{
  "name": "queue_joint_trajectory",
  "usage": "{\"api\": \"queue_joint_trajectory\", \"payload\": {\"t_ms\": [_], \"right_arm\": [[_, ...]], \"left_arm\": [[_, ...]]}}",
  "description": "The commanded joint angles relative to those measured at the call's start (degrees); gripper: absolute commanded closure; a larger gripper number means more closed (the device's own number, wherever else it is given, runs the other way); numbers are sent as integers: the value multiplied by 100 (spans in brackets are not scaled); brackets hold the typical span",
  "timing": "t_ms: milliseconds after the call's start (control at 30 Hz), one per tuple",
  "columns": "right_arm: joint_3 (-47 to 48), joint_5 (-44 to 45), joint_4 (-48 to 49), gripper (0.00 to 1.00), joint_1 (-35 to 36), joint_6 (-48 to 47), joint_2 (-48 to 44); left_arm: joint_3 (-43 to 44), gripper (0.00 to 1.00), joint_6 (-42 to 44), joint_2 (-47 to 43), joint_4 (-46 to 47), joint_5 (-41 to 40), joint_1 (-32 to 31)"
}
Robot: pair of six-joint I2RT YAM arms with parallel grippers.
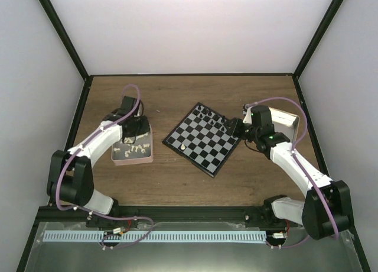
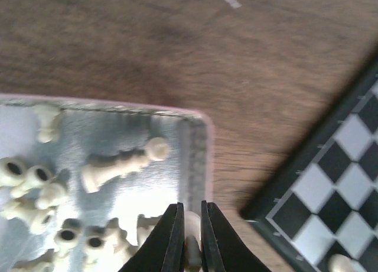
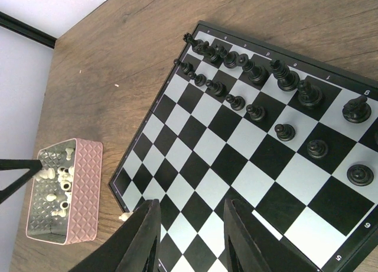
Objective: Set up the chess pieces on the board
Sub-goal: Pick up the chessboard from the center of the board, then place the chess piece on the chessboard.
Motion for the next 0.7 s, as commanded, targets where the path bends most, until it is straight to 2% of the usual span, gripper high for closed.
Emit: {"api": "queue_joint_trajectory", "payload": {"t_ms": [0, 133, 300, 433, 667], "right_arm": [[7, 69, 131, 69, 53, 35, -177], [-47, 87, 155, 69, 58, 62, -218], [-58, 82, 139, 69, 60, 79, -229], [-80, 137, 107, 69, 49, 63, -255], [-86, 114, 147, 69, 47, 72, -206]], "left_arm": [[385, 89, 6, -184, -186, 170, -397], [682, 89, 22, 29, -119, 519, -985], [932, 89, 42, 662, -144, 508, -1554], [988, 89, 18, 931, -203, 356, -1805], [972, 89, 136, 1388, 8, 803, -1914]]}}
